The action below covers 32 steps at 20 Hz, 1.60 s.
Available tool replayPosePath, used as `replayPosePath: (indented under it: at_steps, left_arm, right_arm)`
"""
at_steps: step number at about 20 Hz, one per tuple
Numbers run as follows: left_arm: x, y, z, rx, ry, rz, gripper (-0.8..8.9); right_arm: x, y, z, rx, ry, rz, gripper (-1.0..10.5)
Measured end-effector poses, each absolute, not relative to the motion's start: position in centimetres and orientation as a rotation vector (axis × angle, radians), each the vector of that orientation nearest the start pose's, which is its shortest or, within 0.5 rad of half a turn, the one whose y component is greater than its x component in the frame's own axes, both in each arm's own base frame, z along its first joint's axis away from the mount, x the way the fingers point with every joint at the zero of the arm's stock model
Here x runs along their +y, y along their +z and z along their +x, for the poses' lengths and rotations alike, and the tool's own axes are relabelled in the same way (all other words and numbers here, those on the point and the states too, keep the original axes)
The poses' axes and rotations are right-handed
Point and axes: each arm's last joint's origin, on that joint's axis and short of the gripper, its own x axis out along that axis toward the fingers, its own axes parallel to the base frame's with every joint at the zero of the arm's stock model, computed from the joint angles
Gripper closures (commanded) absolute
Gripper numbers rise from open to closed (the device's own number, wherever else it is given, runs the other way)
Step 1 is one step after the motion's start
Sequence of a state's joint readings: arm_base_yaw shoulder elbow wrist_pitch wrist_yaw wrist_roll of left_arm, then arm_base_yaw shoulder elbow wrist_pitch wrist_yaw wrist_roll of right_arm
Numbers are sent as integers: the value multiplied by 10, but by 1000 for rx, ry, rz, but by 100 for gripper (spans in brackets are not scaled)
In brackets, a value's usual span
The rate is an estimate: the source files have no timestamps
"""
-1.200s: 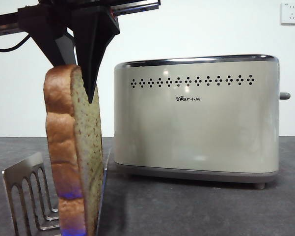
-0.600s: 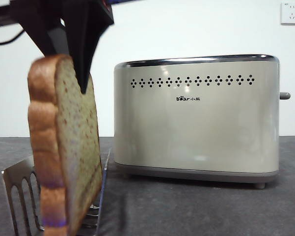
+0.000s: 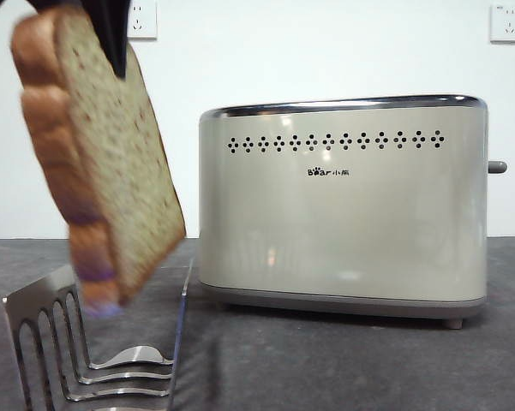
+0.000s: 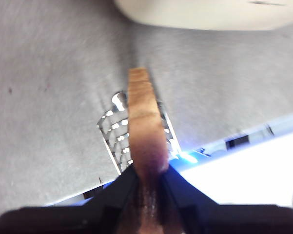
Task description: Pick up a slice of bread from the rack,put the bread on the toaster,press the button
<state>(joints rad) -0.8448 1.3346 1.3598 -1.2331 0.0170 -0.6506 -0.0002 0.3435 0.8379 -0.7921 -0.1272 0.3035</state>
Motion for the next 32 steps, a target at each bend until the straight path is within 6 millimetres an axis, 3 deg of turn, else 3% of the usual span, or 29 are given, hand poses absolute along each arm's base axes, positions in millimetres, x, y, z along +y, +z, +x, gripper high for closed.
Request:
replayPosePath:
  at_steps: [5, 9, 15, 20, 26, 32]
  left_arm:
    - [-171, 355, 146, 1277, -599, -7, 826]
    - [-168, 382, 141, 1160, -782, 60, 826]
    - [-162, 426, 133, 886, -1009, 243, 826]
    - [-157, 456, 130, 538, -1139, 524, 818]
    - [-164, 468, 136, 151, -1213, 845, 819]
    - [-179, 460, 150, -4, -1233, 1127, 823]
  right_arm:
    - [4, 333, 55, 333, 77, 321, 945]
    - [4, 332, 60, 355, 74, 322, 945]
    - [4, 330, 67, 387, 74, 324, 945]
    - [4, 330, 68, 393, 80, 326, 945]
    - [5, 330, 68, 396, 103, 330, 945]
    - [5, 330, 68, 400, 121, 333, 945]
